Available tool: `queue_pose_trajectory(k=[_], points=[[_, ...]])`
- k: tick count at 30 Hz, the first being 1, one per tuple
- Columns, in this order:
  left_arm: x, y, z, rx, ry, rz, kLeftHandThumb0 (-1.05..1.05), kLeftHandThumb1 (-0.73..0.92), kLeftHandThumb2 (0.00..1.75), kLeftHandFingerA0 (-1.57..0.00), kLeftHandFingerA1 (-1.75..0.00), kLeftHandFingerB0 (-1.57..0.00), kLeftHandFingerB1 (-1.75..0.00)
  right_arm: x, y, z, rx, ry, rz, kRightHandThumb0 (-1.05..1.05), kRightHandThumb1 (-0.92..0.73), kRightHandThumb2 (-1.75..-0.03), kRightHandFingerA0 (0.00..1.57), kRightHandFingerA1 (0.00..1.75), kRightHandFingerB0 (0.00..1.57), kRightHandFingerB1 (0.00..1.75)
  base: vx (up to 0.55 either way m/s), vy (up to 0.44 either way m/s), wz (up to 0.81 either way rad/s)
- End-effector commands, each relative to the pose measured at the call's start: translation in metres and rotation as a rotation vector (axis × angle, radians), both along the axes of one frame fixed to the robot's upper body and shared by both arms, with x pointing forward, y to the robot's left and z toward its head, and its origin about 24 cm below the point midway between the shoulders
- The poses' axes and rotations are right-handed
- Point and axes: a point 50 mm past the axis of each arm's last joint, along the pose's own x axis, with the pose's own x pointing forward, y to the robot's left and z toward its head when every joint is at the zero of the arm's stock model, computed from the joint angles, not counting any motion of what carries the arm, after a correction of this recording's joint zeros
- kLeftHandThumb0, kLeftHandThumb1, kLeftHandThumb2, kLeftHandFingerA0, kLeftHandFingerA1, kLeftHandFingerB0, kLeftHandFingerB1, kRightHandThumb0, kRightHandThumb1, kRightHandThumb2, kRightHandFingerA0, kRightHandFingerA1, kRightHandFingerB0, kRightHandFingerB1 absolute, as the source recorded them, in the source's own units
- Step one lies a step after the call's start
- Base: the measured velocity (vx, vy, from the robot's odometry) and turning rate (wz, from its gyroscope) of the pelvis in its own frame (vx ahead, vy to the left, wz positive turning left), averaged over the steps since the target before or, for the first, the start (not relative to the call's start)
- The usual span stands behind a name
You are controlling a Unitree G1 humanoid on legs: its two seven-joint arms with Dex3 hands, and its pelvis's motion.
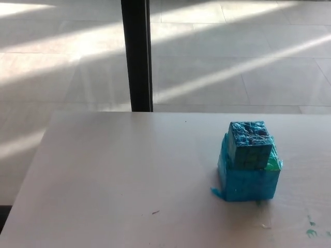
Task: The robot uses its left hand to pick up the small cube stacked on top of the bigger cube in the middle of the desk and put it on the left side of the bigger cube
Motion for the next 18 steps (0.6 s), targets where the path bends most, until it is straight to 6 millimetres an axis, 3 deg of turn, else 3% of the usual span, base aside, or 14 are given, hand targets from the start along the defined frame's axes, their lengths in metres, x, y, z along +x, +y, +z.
queue_pose_trajectory(k=[1,2,3,4,6,7,9,10,11,12,14,15,17,18], points=[[-0.004,0.013,0.011,-0.047,-0.053,0.095,-0.82,0.69,1.12,-0.02,-0.39,0.00,-0.26,-0.003,-0.005,0.005,0.029,0.017,-0.006,-0.36,-0.68,-0.61,0.64,0.60,0.56,0.42,0.00,0.000,0.00],[-0.003,0.017,0.017,-0.018,-0.067,0.115,-0.83,0.69,1.12,0.00,-0.38,0.00,-0.26,-0.004,-0.005,0.004,0.030,0.015,0.001,-0.36,-0.68,-0.60,0.64,0.62,0.57,0.42,0.00,0.000,0.00],[0.005,0.023,0.030,-0.014,-0.126,0.141,-0.87,0.88,0.67,-0.01,-0.55,0.00,-0.30,-0.005,-0.005,0.003,0.026,0.022,0.017,-0.36,-0.69,-0.61,0.62,0.61,0.55,0.42,0.00,0.000,0.00],[0.011,0.026,0.039,0.002,-0.155,0.129,-0.88,0.68,1.10,-0.04,-0.47,-0.07,-0.17,-0.004,-0.004,0.005,0.029,0.025,0.007,-0.37,-0.68,-0.60,0.64,0.63,0.58,0.42,0.00,0.000,0.00],[0.019,0.027,0.049,0.026,-0.180,0.116,-0.92,0.70,1.10,-0.02,-0.36,-0.09,-0.13,-0.004,-0.003,0.007,0.020,0.028,0.016,-0.36,-0.69,-0.61,0.63,0.61,0.56,0.42,0.00,0.000,0.00],[0.036,0.029,0.071,0.092,-0.211,0.074,-0.85,0.68,1.12,-0.01,-0.46,-0.02,-0.16,-0.004,-0.003,0.007,0.018,0.029,0.019,-0.36,-0.70,-0.61,0.63,0.60,0.56,0.42,0.00,0.000,0.00],[0.036,0.028,0.072,0.097,-0.207,0.071,-0.85,0.68,1.12,-0.01,-0.46,-0.02,-0.16,-0.006,-0.003,0.007,0.016,0.036,0.020,-0.36,-0.70,-0.61,0.63,0.60,0.56,0.42,0.01,0.001,0.04],[0.054,0.029,0.100,0.203,-0.247,0.018,-0.85,0.67,1.11,-0.09,-0.58,-0.02,-0.17,-0.007,-0.006,0.004,0.029,0.038,0.008,-0.37,-0.69,-0.61,0.62,0.63,0.55,0.42,0.00,0.000,0.00],[0.073,0.028,0.130,0.233,-0.344,-0.001,-0.79,0.65,1.08,-0.02,-0.54,-0.01,-0.20,-0.006,-0.006,0.004,0.020,0.045,0.005,-0.38,-0.68,-0.60,0.66,0.66,0.57,0.42,0.00,0.000,0.00],[0.073,0.028,0.130,0.232,-0.342,-0.001,-0.79,0.65,1.08,-0.02,-0.54,-0.01,-0.20,-0.006,-0.006,0.004,0.019,0.047,0.004,-0.38,-0.68,-0.60,0.66,0.66,0.57,0.42,0.00,0.000,0.00],[0.104,0.016,0.187,0.361,-0.438,-0.133,-0.91,0.70,1.07,-0.10,-0.53,-0.05,-0.16,-0.009,-0.006,0.003,0.022,0.049,0.013,-0.38,-0.69,-0.61,0.62,0.62,0.58,0.42,0.00,0.000,0.00],[0.109,0.011,0.198,0.389,-0.454,-0.167,-0.91,0.70,1.07,-0.10,-0.53,-0.05,-0.16,-0.010,-0.006,0.003,0.027,0.047,0.014,-0.38,-0.69,-0.61,0.62,0.62,0.58,0.42,0.00,0.000,0.00],[0.108,0.011,0.197,0.389,-0.447,-0.167,-0.91,0.70,1.07,-0.10,-0.53,-0.05,-0.16,-0.011,-0.006,0.002,0.027,0.052,0.015,-0.38,-0.69,-0.61,0.62,0.62,0.58,0.42,0.00,0.000,0.00],[0.125,-0.002,0.231,0.454,-0.516,-0.206,-0.88,0.69,1.08,-0.40,-0.65,-0.05,-0.20,-0.013,-0.007,0.001,0.048,0.049,-0.002,-0.36,-0.68,-0.60,0.61,0.59,0.55,0.42,0.00,0.000,0.00]])
